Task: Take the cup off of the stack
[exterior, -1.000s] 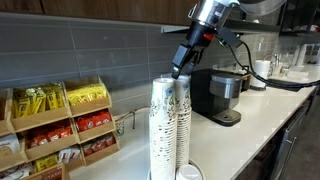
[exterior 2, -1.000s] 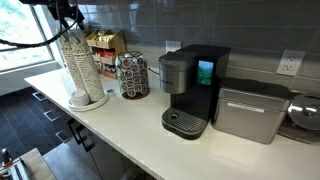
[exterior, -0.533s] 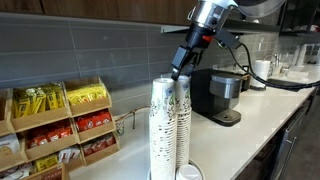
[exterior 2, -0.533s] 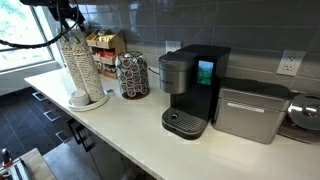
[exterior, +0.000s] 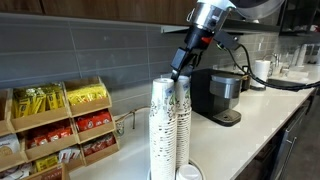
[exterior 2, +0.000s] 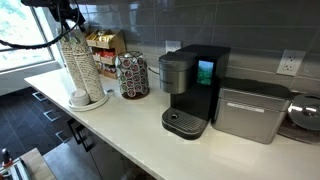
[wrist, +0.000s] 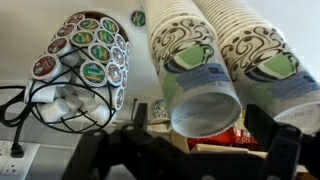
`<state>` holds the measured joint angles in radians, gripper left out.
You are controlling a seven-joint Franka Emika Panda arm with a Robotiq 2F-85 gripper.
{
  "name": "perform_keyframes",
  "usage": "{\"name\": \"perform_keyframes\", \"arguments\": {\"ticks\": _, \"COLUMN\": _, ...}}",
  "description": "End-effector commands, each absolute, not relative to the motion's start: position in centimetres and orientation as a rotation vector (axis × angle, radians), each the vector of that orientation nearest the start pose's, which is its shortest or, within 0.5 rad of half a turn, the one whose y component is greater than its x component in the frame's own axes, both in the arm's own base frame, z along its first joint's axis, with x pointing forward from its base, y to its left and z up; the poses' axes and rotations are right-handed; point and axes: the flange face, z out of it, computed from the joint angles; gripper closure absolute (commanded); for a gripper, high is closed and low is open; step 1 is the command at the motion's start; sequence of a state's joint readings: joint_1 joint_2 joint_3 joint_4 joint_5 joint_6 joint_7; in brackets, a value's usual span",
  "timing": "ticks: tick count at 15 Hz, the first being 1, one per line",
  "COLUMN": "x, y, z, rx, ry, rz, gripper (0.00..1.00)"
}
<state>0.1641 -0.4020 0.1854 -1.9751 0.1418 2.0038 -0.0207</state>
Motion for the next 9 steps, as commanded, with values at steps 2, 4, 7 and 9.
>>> {"name": "perform_keyframes", "arguments": {"ticks": 2, "x": 42.31, "y": 18.41, "z": 67.04, "rx": -2.888, "ry": -0.48, "rz": -0.584, "gripper": 0.3}}
{"name": "perform_keyframes", "arguments": {"ticks": 4, "x": 42.26, "y": 18.47, "z": 67.09, "rx": -2.884, "ry": -0.481, "rz": -0.585, "gripper": 0.47}}
{"name": "perform_keyframes", "arguments": {"ticks": 7, "x": 42.14, "y": 18.56, "z": 67.3, "rx": -2.877, "ry": -0.486, "rz": -0.589, "gripper": 0.6}}
{"name": "perform_keyframes", "arguments": {"ticks": 9, "x": 42.06, "y": 18.59, "z": 67.45, "rx": -2.875, "ry": -0.485, "rz": -0.591, "gripper": 0.6}}
